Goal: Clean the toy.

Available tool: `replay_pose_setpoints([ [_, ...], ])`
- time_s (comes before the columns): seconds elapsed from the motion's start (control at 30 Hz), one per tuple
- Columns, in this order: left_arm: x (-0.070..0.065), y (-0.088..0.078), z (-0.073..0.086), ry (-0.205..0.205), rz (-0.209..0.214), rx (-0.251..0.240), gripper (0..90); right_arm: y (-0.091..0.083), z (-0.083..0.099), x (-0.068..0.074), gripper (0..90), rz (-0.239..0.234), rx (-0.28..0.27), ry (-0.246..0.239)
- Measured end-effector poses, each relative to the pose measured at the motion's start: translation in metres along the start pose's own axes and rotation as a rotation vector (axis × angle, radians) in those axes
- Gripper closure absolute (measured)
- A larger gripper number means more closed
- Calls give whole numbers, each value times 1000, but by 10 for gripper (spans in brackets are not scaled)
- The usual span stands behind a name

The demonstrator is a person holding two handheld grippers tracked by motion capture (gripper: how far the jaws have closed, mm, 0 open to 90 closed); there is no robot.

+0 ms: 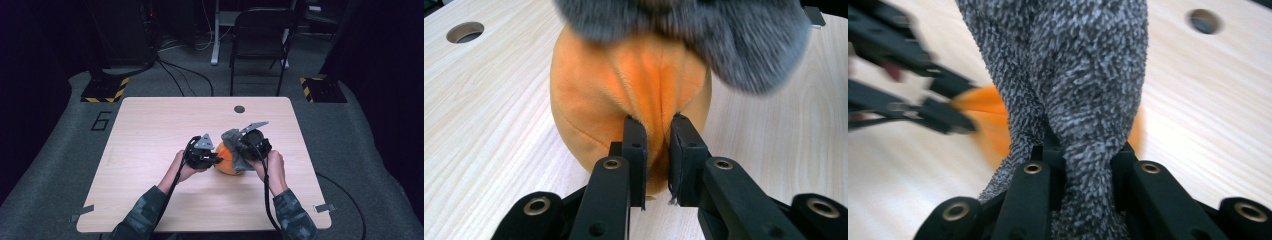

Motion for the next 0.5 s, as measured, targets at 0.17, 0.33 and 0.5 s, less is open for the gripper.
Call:
replay_pose_setpoints([
  [0.17, 4, -1, 2, -43, 7, -2, 790, -9, 8, -21, 765, 55, -42, 56],
  [0.33, 8, -2, 3, -69, -5, 0, 774, -25, 27, -55, 755, 85, -105, 146],
  [0.5, 11, -2, 6, -104, -36, -6, 749, -18, 58, -88, 746, 81, -79, 218],
])
Point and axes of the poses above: each handheld gripper's, and its own axes: y roughly forward along the jaws, z roughly out of its underside, x roughly to its left, the point moved 2 cm from there along y, roughly forward along the jaws, and after that the axes turned 6 degrees about x, right-handed, at the moved point
